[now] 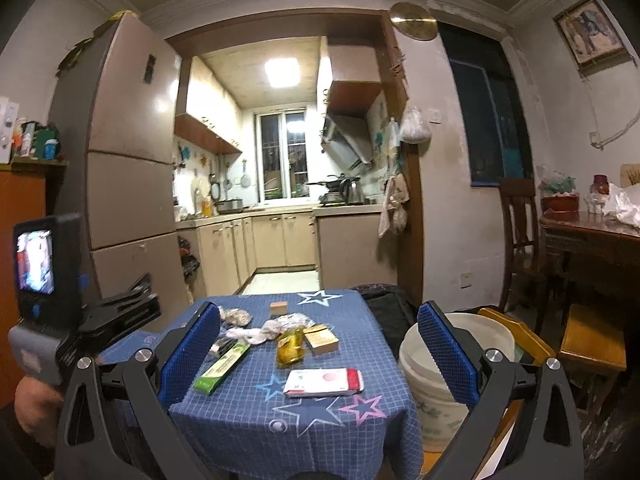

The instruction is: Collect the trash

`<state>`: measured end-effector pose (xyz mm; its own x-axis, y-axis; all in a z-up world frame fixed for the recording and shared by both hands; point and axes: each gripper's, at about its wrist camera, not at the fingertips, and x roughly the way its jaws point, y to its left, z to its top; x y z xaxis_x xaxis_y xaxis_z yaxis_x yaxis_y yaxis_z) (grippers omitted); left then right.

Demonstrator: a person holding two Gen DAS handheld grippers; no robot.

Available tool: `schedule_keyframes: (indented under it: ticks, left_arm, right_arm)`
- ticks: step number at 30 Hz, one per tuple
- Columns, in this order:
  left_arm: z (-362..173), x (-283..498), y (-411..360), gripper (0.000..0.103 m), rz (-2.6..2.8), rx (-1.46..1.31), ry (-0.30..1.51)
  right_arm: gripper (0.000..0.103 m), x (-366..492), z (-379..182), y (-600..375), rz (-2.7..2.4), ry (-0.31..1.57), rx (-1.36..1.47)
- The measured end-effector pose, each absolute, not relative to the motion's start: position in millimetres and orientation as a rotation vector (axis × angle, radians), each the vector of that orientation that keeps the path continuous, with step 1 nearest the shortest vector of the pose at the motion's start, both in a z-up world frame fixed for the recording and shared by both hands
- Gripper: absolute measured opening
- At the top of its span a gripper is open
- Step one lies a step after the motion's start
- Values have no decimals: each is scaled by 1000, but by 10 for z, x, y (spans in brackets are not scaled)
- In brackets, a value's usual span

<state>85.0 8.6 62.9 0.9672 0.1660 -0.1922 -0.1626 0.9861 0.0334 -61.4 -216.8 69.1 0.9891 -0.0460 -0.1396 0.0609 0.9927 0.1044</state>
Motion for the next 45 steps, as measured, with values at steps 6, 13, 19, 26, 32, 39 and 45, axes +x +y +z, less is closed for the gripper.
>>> schedule_keyframes:
  ticks: [6, 13, 19, 26, 32, 39, 45]
  left_arm:
    - [565, 857, 91, 98, 139, 20, 218]
    - [485, 807, 45, 98, 56, -3, 237]
    - [357, 750, -44, 98, -3, 20, 237]
    - [247, 753, 1, 98, 81, 48, 261]
    - [191, 712, 102, 98, 148, 30, 251]
    - [194, 657, 268, 98, 197, 25, 234]
    - [224, 600, 528, 98, 259, 0, 215]
  right_arm:
    - [98, -858, 341, -1919, 21, 237, 34]
    - [98, -966, -340, -1951, -3, 394, 159]
    - [98, -928, -375, -1945, 0, 393, 152]
    - [98, -837, -405, -1918, 3, 417, 149]
    - [98, -816, -439, -1924, 8, 422, 150]
    - [98, -796, -470, -1918, 13, 429, 152]
    - [98, -747, -522, -1897, 24, 449, 149]
